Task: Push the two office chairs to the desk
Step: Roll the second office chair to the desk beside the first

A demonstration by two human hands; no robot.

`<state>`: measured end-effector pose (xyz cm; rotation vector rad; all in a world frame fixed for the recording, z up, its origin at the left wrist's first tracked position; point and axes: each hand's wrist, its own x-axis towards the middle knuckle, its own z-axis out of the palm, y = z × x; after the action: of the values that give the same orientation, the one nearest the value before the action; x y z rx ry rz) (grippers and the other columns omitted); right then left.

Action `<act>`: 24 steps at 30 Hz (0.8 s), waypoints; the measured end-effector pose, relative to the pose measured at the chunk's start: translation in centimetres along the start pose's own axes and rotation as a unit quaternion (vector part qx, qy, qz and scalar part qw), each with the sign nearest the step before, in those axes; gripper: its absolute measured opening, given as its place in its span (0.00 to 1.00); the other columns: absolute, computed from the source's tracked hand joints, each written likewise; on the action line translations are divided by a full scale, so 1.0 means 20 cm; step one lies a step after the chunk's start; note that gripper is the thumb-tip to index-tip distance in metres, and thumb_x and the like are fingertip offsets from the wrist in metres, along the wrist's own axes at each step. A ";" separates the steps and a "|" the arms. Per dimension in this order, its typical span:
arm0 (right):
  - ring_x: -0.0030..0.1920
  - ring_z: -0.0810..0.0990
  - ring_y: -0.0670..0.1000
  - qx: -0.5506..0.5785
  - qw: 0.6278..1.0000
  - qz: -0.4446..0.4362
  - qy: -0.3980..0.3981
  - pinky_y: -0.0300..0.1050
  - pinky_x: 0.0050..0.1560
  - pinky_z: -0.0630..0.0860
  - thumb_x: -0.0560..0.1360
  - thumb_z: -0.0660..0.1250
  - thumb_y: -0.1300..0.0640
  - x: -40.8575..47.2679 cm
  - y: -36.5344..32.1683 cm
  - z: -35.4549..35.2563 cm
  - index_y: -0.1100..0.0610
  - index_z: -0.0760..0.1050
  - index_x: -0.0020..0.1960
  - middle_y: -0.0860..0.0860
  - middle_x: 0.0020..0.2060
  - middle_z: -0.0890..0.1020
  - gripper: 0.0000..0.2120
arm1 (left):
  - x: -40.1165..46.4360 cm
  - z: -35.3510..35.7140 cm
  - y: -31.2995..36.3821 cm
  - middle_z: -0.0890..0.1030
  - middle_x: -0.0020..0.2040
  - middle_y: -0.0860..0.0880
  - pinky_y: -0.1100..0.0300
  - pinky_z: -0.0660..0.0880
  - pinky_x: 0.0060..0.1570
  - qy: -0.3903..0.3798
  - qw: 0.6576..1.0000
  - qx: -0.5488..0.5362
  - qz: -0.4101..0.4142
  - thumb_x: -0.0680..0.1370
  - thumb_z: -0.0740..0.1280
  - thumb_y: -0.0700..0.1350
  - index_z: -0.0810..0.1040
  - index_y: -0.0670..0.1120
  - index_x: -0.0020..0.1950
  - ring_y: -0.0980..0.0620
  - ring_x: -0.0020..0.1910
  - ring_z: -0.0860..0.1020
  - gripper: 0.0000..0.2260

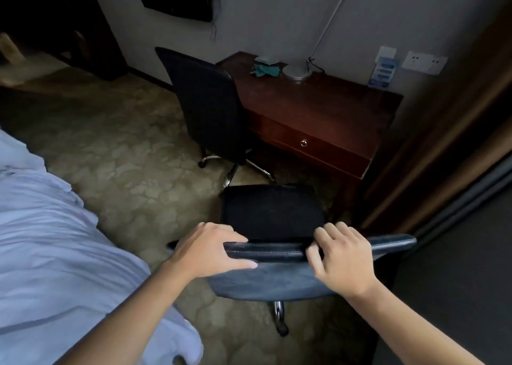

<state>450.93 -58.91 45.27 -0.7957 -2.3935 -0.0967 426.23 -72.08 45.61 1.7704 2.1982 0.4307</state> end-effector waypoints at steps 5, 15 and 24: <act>0.29 0.68 0.52 -0.029 0.999 0.027 -0.022 0.47 0.30 0.67 0.71 0.61 0.55 0.09 -0.32 0.16 0.55 0.69 0.33 0.49 0.28 0.71 0.09 | 0.13 -0.18 -0.42 0.75 0.36 0.68 0.62 0.75 0.39 0.002 0.999 0.026 0.043 0.58 0.62 0.82 0.81 0.64 0.49 0.64 0.37 0.76 0.30; 0.31 0.71 0.53 -0.091 0.993 -0.009 -0.073 0.46 0.31 0.69 0.74 0.63 0.39 0.33 -0.54 0.30 0.54 0.70 0.35 0.49 0.29 0.71 0.20 | 0.45 -0.41 -0.79 0.76 0.36 0.63 0.59 0.73 0.42 -0.049 0.992 0.071 0.092 0.54 0.59 0.84 0.79 0.67 0.45 0.61 0.40 0.74 0.31; 0.35 0.73 0.49 -0.083 0.987 0.005 -0.140 0.42 0.32 0.70 0.75 0.57 0.30 0.40 -0.50 0.29 0.50 0.72 0.40 0.45 0.33 0.74 0.24 | 0.54 -0.46 -0.84 0.75 0.37 0.61 0.61 0.71 0.38 -0.085 0.986 0.068 0.122 0.54 0.59 0.84 0.78 0.68 0.46 0.61 0.39 0.74 0.30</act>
<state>437.10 -61.42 46.25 -0.9537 -2.6722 -0.1943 405.34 -65.34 46.96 2.0766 1.9432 0.1733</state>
